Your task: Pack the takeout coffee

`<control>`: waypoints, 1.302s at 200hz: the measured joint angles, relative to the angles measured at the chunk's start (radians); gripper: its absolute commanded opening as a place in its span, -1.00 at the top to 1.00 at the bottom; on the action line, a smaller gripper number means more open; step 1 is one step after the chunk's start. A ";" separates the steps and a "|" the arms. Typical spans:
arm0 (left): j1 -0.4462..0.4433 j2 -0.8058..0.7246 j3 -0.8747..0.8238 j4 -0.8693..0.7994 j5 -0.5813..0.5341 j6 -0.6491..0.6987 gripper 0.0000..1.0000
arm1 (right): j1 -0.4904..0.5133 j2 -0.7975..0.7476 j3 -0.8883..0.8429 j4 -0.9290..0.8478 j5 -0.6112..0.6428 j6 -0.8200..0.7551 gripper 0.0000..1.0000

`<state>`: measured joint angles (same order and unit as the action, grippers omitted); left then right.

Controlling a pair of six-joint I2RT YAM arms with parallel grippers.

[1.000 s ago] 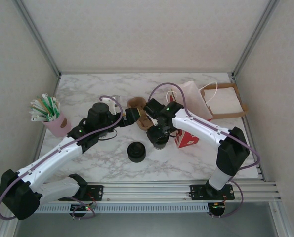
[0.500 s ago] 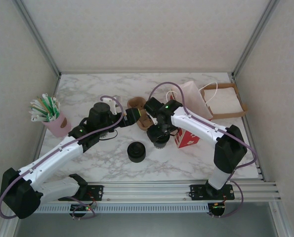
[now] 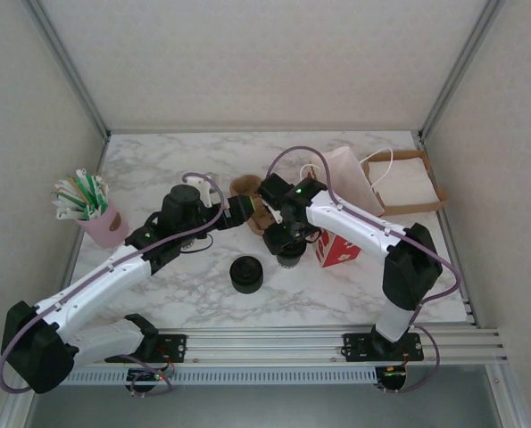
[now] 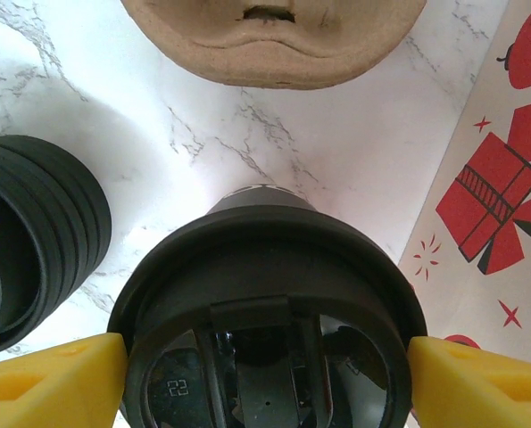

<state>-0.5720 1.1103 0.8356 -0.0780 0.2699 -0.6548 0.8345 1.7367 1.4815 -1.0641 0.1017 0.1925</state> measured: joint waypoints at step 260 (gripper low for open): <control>0.006 -0.014 -0.001 0.000 0.003 0.000 -0.99 | 0.000 -0.014 -0.019 0.000 0.002 -0.006 -0.46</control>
<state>-0.5655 1.0962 0.8345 -0.0776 0.2729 -0.6552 0.8345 1.7229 1.4620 -1.0637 0.1032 0.1867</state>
